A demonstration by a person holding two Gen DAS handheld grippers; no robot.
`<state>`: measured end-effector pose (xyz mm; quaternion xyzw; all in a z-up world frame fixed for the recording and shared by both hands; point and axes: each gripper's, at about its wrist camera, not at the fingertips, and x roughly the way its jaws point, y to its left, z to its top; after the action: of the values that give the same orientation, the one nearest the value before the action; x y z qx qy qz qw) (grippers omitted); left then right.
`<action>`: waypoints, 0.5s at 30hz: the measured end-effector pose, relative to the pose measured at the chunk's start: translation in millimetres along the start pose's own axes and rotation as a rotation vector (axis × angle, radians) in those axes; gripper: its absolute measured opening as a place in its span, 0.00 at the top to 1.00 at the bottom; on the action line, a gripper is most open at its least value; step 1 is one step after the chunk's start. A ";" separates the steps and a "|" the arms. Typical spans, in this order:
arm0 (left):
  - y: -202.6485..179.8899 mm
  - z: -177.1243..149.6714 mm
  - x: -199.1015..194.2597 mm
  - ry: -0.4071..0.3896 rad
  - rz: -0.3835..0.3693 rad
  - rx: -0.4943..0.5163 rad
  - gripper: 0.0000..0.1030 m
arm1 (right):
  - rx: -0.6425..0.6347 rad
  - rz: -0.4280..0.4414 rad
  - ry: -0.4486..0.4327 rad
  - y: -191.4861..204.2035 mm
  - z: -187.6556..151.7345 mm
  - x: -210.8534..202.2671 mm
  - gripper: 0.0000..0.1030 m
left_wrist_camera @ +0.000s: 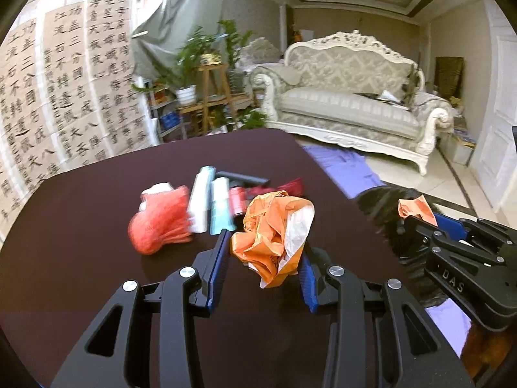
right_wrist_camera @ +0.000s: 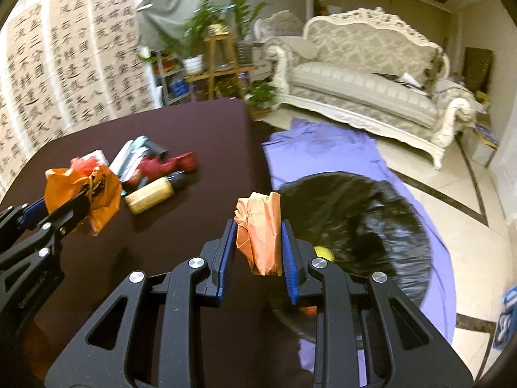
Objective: Collect trash
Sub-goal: 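Carry both bags over the black trash bag and open both grippers to drop them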
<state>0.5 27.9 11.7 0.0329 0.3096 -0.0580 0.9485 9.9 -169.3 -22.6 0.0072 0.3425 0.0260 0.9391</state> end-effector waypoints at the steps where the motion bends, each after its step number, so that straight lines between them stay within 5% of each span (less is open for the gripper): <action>1: -5.0 0.8 0.5 -0.004 -0.007 0.005 0.62 | 0.010 -0.018 -0.004 -7.7 0.0 -1.4 0.74; 15: -85.3 17.5 30.3 -0.013 -0.112 0.117 0.62 | 0.089 -0.125 -0.040 -67.3 -1.4 0.4 0.74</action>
<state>23.9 -61.1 5.6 0.0704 0.3011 -0.1288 0.9422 12.2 -236.4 -26.1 0.0279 0.3244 -0.0483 0.9443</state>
